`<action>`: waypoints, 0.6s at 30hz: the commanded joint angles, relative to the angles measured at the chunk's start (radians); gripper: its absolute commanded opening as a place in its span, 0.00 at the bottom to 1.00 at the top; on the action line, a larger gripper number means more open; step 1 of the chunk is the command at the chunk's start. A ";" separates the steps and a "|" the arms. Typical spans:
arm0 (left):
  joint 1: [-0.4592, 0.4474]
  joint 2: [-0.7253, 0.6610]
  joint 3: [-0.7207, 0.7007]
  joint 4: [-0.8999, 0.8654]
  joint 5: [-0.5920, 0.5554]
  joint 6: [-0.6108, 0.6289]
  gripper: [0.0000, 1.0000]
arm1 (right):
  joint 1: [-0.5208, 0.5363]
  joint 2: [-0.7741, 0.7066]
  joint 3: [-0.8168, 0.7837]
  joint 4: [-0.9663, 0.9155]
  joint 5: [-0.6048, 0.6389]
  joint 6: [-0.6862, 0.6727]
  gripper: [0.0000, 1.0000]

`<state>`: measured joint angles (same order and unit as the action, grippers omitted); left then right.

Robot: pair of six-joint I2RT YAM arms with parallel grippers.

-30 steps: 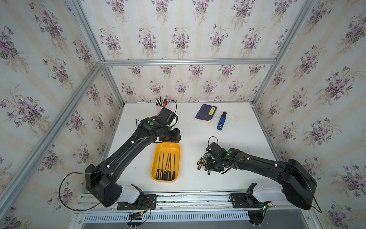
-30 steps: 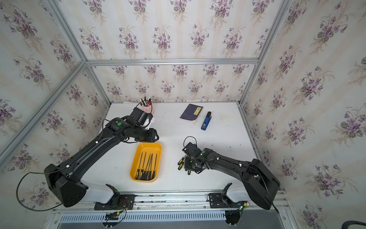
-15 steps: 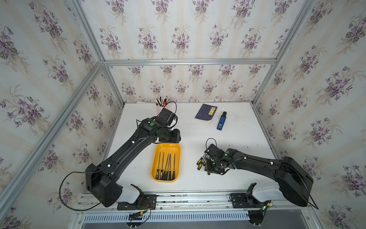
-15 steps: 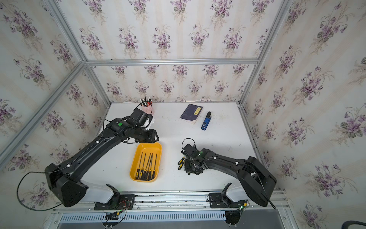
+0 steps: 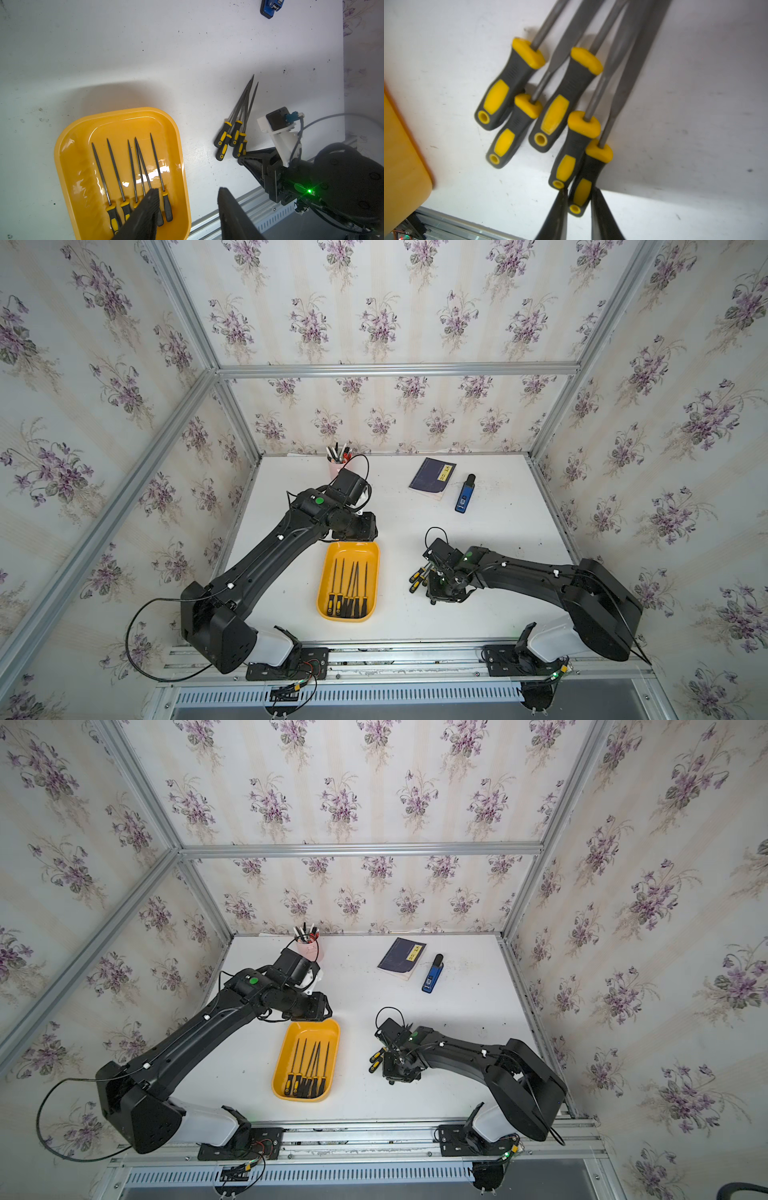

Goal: Put the file tool into the storage box
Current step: Pick up the file tool from the center of the board.

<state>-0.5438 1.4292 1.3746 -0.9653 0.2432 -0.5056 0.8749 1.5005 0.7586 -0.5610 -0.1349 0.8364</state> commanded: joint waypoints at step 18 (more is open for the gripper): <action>0.007 0.019 -0.006 0.030 0.016 -0.001 0.51 | 0.001 -0.093 -0.001 -0.141 0.087 -0.031 0.06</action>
<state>-0.5381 1.4452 1.3685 -0.9501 0.2546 -0.5056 0.8764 1.4189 0.7551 -0.6659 -0.0681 0.8139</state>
